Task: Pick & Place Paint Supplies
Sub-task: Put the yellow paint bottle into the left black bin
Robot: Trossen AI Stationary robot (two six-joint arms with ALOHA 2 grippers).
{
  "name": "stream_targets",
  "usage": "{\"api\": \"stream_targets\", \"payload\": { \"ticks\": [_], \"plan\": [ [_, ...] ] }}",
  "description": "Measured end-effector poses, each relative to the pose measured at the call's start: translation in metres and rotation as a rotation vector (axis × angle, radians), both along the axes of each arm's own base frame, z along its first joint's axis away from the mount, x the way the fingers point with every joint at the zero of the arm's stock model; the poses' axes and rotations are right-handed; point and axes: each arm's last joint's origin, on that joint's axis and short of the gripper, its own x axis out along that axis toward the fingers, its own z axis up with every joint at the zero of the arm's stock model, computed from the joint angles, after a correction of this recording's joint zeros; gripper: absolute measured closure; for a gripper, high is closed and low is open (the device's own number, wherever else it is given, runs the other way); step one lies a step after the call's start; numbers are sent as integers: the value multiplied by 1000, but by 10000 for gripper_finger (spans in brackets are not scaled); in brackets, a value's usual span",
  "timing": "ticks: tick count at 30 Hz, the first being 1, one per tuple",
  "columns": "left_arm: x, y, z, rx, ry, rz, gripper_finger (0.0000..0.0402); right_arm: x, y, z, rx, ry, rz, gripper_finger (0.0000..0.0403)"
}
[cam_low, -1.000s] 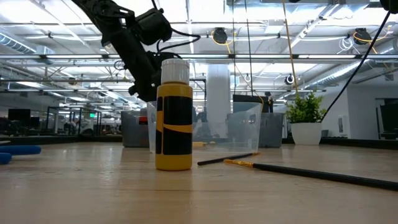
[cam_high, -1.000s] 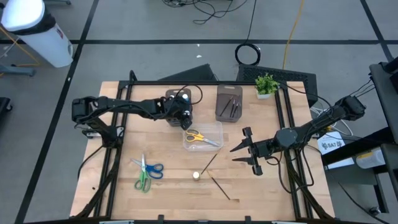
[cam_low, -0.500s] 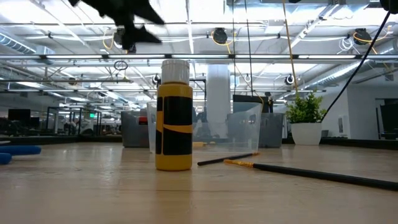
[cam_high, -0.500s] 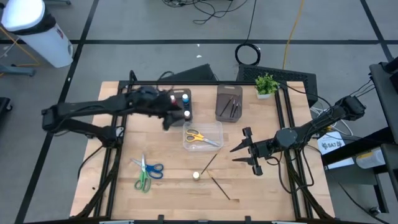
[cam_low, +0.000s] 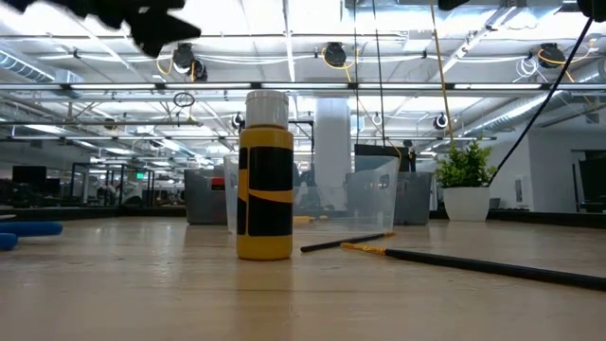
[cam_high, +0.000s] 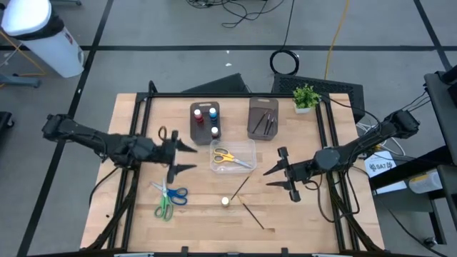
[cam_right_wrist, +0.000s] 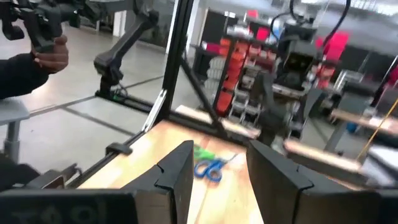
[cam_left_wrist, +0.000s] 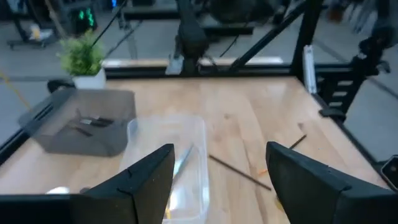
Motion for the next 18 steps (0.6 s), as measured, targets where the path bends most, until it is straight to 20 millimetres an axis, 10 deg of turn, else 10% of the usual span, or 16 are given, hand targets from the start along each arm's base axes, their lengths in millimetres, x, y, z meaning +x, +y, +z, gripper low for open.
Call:
{"api": "stream_targets", "payload": {
  "ticks": [8, 18],
  "plan": [
    [-23, 11, -9, -28, -154, 57, 144, 33, 13, -64, 163, 272, -269, 246],
    [-25, 15, -8, -77, -153, 86, 147, 88, 45, -115, 191, 392, -267, 108]
  ]
}}
